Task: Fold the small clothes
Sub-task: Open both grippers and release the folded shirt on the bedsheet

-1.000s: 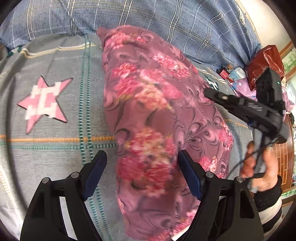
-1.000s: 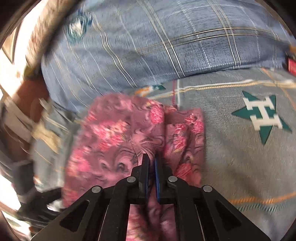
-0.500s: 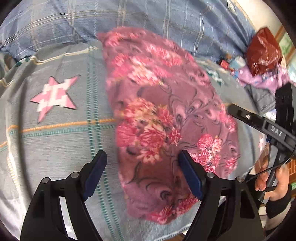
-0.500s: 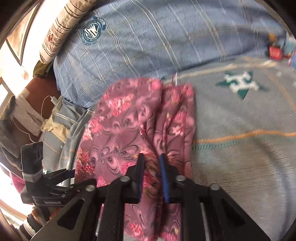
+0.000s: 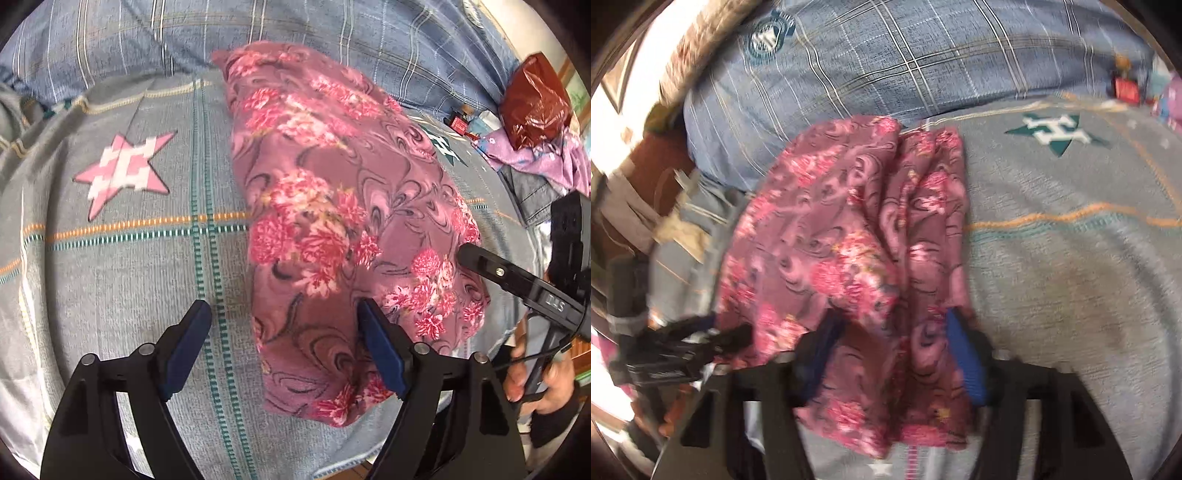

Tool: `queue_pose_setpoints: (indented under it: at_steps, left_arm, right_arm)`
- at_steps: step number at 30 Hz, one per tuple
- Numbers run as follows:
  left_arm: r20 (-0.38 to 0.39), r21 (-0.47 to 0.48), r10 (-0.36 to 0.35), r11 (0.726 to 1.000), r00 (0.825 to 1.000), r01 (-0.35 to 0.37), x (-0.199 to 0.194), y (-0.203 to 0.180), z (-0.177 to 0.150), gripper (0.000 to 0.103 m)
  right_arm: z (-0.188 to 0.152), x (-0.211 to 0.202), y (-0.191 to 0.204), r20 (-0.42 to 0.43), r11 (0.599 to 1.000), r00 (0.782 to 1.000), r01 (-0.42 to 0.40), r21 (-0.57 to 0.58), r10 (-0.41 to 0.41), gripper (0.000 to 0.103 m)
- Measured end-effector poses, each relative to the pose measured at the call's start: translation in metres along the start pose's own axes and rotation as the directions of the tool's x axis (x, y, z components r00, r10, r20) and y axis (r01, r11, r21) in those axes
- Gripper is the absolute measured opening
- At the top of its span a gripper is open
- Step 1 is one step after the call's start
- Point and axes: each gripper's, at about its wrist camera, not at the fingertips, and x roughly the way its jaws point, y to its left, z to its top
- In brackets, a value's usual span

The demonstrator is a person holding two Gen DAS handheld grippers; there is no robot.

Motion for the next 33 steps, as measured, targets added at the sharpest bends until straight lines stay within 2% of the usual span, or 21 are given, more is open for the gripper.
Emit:
queue_pose_setpoints:
  at_steps: [1, 6, 8, 10, 12, 13, 14, 16, 19, 20, 22, 24, 26, 27, 29, 30, 33]
  left_arm:
    - [-0.018, -0.022, -0.012, 1.0, 1.0, 0.011, 0.001, 0.003, 0.0, 0.084]
    - [-0.041, -0.066, -0.04, 0.997, 0.998, 0.037, -0.002, 0.008, -0.007, 0.086]
    - [-0.059, -0.084, -0.045, 0.996, 0.997, 0.04, -0.002, 0.008, -0.007, 0.086]
    - [-0.07, -0.11, -0.053, 0.993, 0.996, 0.045, -0.007, 0.013, -0.01, 0.086]
    - [-0.055, -0.127, -0.027, 0.992, 0.998, 0.019, -0.016, 0.019, -0.016, 0.086]
    - [-0.035, -0.117, 0.016, 0.993, 0.999, -0.02, -0.023, 0.019, -0.019, 0.086]
    - [-0.019, -0.101, 0.042, 0.994, 0.999, -0.044, -0.029, 0.019, -0.023, 0.086]
    - [0.033, -0.065, 0.099, 0.993, 0.995, -0.096, -0.043, 0.014, -0.034, 0.086]
    - [0.155, -0.037, 0.172, 0.985, 0.973, -0.168, -0.062, 0.003, -0.051, 0.086]
    - [0.219, -0.016, 0.182, 0.983, 0.959, -0.183, -0.07, -0.003, -0.059, 0.086]
    - [0.265, 0.034, 0.194, 0.977, 0.944, -0.211, -0.077, -0.015, -0.07, 0.086]
    - [0.258, 0.09, 0.247, 0.956, 0.934, -0.278, -0.076, -0.029, -0.081, 0.086]
    - [0.287, 0.123, 0.286, 0.935, 0.914, -0.332, -0.075, -0.04, -0.091, 0.086]
    - [0.29, 0.134, 0.291, 0.931, 0.912, -0.34, -0.073, -0.045, -0.09, 0.086]
    - [0.257, 0.147, 0.244, 0.947, 0.935, -0.287, -0.073, -0.048, -0.095, 0.086]
    - [0.248, 0.144, 0.228, 0.952, 0.941, -0.269, -0.071, -0.049, -0.094, 0.086]
    - [0.271, 0.11, 0.223, 0.959, 0.937, -0.26, -0.081, -0.053, -0.101, 0.086]
  right_arm:
    - [0.0, 0.0, 0.0, 0.003, 1.0, 1.0, -0.016, 0.015, 0.016, 0.084]
    - [-0.004, 0.005, 0.006, 0.016, 0.999, 1.0, -0.012, 0.034, 0.011, 0.094]
    - [-0.006, 0.005, 0.003, 0.047, 0.994, 0.997, -0.072, 0.08, 0.069, 0.101]
    - [-0.008, 0.003, -0.003, 0.084, 0.988, 0.991, -0.11, 0.107, 0.101, 0.103]
    - [-0.004, 0.002, 0.005, 0.02, 0.997, 0.998, -0.057, 0.061, 0.056, 0.102]
    - [-0.002, 0.002, 0.011, -0.021, 1.0, 1.0, -0.003, 0.026, 0.003, 0.102]
    - [0.0, -0.002, 0.016, -0.038, 0.996, 0.996, 0.086, -0.002, -0.086, 0.102]
    - [-0.002, -0.021, 0.022, 0.01, 0.978, 0.979, 0.206, -0.04, -0.206, 0.102]
    - [-0.007, -0.048, 0.03, 0.079, 0.947, 0.949, 0.312, -0.078, -0.306, 0.102]
    - [-0.009, -0.055, 0.033, 0.076, 0.929, 0.933, 0.358, -0.095, -0.352, 0.103]
    - [-0.014, -0.061, 0.038, 0.046, 0.9, 0.91, 0.415, -0.138, -0.412, 0.103]
    - [-0.025, -0.07, 0.041, 0.064, 0.886, 0.898, 0.44, -0.147, -0.435, 0.103]
    - [-0.04, -0.081, 0.042, 0.102, 0.887, 0.897, 0.441, -0.135, -0.431, 0.103]
    - [-0.044, -0.083, 0.043, 0.112, 0.887, 0.895, 0.443, -0.132, -0.431, 0.103]
    - [-0.051, -0.089, 0.047, 0.135, 0.89, 0.897, 0.437, -0.131, -0.421, 0.103]
    - [-0.054, -0.094, 0.05, 0.15, 0.89, 0.896, 0.437, -0.13, -0.418, 0.103]
    - [-0.065, -0.108, 0.064, 0.2, 0.894, 0.898, 0.423, -0.147, -0.392, 0.103]
